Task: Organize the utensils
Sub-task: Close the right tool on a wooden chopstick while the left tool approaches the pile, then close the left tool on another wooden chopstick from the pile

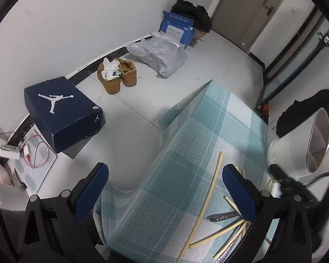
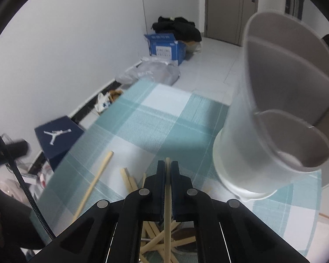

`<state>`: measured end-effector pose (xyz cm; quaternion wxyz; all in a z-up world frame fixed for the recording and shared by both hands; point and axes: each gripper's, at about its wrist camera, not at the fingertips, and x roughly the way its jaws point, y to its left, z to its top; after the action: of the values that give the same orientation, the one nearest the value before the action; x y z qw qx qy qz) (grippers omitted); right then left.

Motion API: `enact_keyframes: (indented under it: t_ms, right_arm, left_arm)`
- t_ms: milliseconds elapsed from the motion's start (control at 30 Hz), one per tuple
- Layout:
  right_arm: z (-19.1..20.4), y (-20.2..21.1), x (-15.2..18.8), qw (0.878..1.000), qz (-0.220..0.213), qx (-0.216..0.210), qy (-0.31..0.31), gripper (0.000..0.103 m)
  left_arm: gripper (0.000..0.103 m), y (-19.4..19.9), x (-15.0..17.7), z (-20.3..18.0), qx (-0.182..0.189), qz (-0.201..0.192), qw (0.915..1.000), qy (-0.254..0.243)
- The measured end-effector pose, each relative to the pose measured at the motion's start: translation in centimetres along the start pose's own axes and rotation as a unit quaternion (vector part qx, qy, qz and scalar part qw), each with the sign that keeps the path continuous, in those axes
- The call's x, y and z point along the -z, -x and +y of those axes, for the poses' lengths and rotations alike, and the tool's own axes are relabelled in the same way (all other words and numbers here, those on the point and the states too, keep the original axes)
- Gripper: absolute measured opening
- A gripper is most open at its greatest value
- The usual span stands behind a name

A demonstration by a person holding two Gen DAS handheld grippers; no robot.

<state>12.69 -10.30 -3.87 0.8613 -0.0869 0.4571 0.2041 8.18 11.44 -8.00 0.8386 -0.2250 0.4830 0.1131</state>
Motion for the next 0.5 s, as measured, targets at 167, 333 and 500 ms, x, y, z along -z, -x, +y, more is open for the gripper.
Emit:
enact_keyframes:
  t_ms: [167,333,500]
  right_arm:
    - [-1.7,4.1,-0.1,0.998,-0.038,-0.031,-0.035,0.004]
    - [-4.1,7.9,1.0,0.993,-0.074,-0.06,-0.074,0.004]
    - [-6.6,10.4,2.3,0.988,-0.097,-0.063,-0.101,0.004]
  left_arm:
    - [0.102,-1.0,0.0,-2.3,-0.015,0.023,0.9965,-0.079]
    - [0.102,-2.2,0.3,-4.0,-0.032,0.048,0.988,-0.144]
    - [0.102,-4.2,0.1,-5.5,-0.027,0.079,0.9828,-0.165]
